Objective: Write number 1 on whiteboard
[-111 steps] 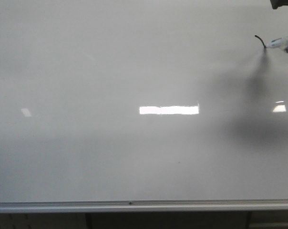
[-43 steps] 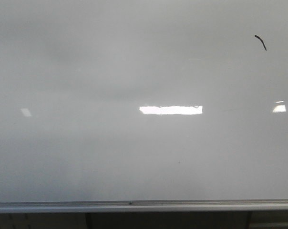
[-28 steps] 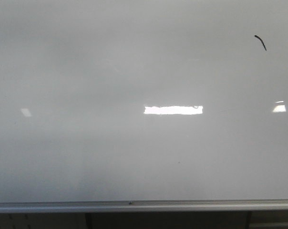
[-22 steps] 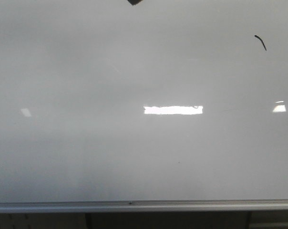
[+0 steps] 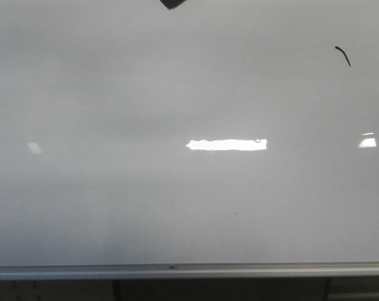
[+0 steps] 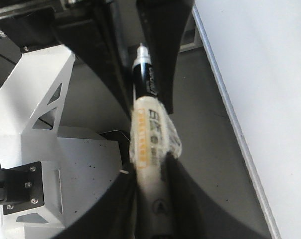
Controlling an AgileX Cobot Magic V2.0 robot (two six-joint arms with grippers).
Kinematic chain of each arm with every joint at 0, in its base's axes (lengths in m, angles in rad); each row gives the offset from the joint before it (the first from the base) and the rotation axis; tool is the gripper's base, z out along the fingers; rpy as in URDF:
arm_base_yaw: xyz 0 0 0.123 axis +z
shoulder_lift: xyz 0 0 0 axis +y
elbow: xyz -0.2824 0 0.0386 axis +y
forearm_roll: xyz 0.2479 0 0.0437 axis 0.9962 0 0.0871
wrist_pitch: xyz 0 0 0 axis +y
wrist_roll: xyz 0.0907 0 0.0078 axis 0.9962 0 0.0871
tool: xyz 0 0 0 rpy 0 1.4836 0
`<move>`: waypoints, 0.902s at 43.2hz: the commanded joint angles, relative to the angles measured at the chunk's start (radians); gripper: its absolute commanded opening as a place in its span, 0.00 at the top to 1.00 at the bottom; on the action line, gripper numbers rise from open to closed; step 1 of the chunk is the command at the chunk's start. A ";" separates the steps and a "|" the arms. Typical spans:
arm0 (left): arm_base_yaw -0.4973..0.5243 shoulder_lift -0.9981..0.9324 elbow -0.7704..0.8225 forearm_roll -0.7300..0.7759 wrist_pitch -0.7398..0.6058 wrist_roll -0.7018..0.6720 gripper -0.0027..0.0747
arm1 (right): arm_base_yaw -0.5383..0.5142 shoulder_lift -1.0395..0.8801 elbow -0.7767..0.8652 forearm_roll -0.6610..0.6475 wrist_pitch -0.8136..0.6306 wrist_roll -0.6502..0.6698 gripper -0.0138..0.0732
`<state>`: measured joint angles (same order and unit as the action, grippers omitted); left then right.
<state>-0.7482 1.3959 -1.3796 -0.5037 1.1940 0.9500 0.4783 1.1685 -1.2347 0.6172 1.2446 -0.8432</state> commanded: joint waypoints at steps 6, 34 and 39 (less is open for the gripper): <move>-0.006 -0.029 -0.037 0.022 -0.034 -0.074 0.93 | 0.002 -0.024 -0.033 0.021 0.072 0.030 0.21; 0.217 -0.281 0.151 0.700 -0.258 -0.940 0.93 | -0.129 -0.257 0.169 -0.490 -0.113 0.750 0.19; 0.302 -0.318 0.277 0.713 -0.424 -1.031 0.93 | -0.129 -0.335 0.240 -0.491 -0.184 0.750 0.19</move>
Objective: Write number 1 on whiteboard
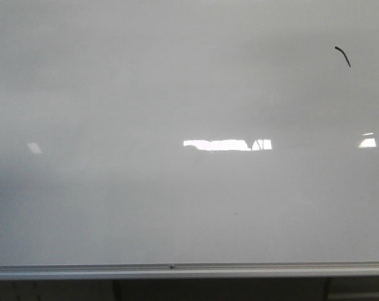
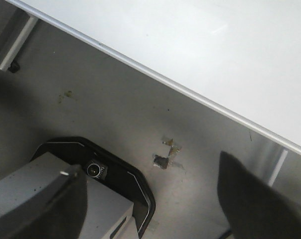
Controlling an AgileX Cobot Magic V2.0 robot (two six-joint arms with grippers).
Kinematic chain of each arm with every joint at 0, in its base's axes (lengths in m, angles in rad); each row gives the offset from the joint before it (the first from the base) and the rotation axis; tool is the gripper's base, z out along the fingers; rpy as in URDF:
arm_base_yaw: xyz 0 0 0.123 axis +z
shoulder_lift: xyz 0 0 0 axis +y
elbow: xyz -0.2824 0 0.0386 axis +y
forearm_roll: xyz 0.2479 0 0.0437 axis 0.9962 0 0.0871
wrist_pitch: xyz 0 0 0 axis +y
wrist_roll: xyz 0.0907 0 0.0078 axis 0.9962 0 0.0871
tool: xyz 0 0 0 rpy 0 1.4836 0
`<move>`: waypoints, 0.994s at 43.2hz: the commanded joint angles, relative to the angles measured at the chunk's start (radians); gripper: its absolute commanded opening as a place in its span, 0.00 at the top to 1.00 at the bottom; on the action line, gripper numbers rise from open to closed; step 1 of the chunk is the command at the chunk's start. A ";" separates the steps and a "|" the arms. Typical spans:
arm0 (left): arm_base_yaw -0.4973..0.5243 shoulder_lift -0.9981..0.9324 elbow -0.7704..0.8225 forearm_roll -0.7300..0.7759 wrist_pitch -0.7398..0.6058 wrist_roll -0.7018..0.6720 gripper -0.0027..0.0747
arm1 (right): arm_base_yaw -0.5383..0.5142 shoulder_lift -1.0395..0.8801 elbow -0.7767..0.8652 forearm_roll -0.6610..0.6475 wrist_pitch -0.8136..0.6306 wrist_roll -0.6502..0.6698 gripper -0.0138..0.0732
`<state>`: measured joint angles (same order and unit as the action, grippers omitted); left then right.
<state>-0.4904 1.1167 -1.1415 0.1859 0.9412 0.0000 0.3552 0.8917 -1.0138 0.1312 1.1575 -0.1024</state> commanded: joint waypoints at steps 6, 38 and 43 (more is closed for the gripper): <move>0.133 -0.036 0.151 0.021 -0.376 -0.168 0.93 | -0.006 -0.141 0.077 -0.007 -0.152 0.009 0.19; 0.305 0.354 0.188 -0.055 -0.941 -0.245 0.93 | -0.006 -0.175 0.085 -0.007 -0.151 0.009 0.19; 0.305 0.401 0.186 -0.055 -0.941 -0.245 0.92 | -0.006 -0.175 0.085 -0.007 -0.151 0.009 0.19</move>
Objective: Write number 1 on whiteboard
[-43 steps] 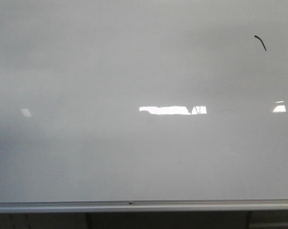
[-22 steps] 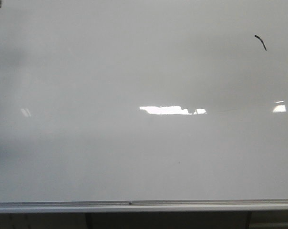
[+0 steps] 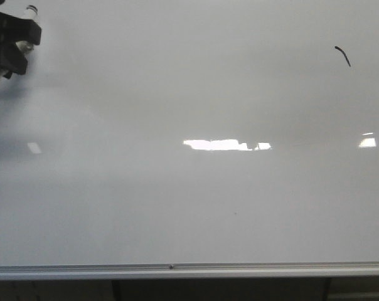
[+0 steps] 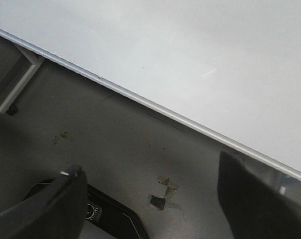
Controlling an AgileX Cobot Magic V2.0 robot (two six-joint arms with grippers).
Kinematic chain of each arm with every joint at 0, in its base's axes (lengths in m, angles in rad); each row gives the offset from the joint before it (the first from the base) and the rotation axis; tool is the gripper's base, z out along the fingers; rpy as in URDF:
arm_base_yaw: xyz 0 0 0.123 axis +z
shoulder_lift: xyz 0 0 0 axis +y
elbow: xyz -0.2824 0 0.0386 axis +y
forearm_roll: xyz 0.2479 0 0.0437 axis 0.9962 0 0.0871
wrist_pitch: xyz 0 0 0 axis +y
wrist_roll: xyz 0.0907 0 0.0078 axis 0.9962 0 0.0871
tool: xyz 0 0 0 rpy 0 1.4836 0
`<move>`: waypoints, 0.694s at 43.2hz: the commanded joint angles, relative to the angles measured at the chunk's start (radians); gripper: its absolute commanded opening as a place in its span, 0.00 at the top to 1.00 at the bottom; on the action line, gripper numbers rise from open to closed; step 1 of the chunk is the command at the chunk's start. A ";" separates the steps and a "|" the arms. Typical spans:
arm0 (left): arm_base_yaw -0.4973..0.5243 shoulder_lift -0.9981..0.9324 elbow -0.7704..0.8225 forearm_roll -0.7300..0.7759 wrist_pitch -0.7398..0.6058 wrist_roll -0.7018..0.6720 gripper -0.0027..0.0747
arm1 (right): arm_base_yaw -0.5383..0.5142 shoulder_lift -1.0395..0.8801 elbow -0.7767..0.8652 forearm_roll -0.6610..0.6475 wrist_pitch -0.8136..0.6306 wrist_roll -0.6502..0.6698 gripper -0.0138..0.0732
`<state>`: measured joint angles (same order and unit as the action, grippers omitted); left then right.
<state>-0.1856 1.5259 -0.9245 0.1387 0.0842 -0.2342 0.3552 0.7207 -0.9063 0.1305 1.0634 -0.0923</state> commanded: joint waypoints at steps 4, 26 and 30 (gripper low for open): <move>0.000 0.016 -0.030 -0.006 -0.084 -0.011 0.92 | -0.006 -0.004 -0.022 -0.006 -0.057 -0.001 0.19; 0.000 0.037 -0.030 0.040 -0.084 -0.007 0.43 | -0.006 -0.004 -0.022 -0.006 -0.057 -0.001 0.19; 0.000 0.037 -0.030 0.040 -0.084 -0.007 0.39 | -0.006 -0.004 -0.022 -0.006 -0.057 -0.001 0.19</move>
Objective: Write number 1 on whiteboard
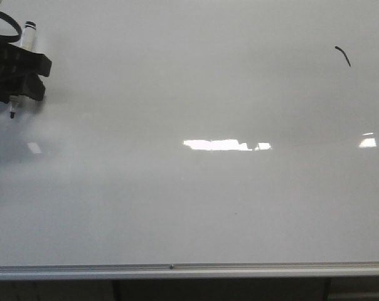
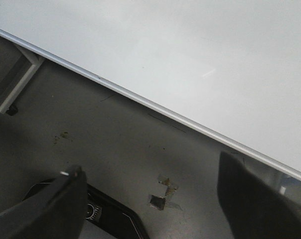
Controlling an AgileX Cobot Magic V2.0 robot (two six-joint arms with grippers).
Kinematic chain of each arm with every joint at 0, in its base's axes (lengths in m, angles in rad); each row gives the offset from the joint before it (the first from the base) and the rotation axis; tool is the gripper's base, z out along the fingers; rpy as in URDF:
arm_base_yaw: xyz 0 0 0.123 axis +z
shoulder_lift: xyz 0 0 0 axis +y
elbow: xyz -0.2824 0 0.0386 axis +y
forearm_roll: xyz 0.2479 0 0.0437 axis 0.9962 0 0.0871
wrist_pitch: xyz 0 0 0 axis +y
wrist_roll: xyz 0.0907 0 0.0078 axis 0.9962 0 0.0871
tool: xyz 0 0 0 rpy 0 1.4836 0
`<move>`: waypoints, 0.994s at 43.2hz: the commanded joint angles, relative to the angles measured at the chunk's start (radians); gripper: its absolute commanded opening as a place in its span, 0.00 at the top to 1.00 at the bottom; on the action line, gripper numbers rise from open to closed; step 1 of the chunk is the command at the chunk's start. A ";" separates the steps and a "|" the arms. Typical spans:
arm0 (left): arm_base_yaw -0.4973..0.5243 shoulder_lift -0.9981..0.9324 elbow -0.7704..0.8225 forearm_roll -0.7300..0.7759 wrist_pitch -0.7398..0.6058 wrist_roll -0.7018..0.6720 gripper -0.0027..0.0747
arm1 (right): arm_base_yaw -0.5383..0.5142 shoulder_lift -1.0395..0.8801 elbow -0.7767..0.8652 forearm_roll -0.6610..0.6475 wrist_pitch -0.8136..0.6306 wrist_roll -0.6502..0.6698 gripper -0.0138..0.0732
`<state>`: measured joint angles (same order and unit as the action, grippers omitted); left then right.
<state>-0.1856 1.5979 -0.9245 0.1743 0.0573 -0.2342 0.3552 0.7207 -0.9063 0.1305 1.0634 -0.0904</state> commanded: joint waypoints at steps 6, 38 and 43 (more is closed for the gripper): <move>0.000 -0.051 -0.040 0.007 -0.005 -0.007 0.39 | -0.006 -0.004 -0.022 -0.006 -0.057 -0.003 0.19; -0.259 -0.791 0.024 0.013 0.607 0.082 0.40 | -0.007 -0.076 -0.011 -0.242 -0.047 0.222 0.19; -0.304 -0.900 0.091 -0.006 0.605 0.078 0.40 | -0.007 -0.146 0.039 -0.242 -0.089 0.222 0.19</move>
<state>-0.4596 0.7614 -0.8419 0.1762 0.7179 -0.1544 0.3537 0.6170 -0.8748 -0.1068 1.0595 0.1291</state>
